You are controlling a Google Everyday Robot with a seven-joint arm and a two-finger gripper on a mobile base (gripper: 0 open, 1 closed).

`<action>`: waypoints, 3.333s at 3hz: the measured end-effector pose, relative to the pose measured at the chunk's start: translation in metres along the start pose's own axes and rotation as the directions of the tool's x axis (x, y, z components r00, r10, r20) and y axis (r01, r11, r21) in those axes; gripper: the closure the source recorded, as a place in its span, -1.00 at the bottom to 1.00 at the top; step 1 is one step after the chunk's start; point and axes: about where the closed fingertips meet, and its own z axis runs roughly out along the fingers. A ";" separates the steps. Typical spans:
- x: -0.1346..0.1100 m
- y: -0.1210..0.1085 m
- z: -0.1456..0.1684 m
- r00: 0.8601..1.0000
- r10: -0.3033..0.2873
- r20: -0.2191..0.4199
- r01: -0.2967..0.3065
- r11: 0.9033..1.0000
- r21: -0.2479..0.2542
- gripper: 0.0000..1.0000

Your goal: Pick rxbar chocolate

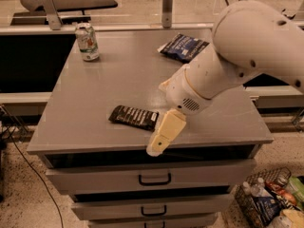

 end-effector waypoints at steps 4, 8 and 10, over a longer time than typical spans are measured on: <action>-0.023 -0.044 0.070 0.997 -0.009 0.074 0.004 0.998 0.056 -0.68; -0.023 -0.060 0.069 0.997 0.021 0.071 -0.025 0.998 0.053 1.00; -0.043 -0.067 -0.009 0.990 0.004 0.141 -0.022 0.992 0.124 1.00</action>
Offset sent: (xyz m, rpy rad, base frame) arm 0.0521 0.0501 -0.0320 0.0815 -0.1035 -0.0078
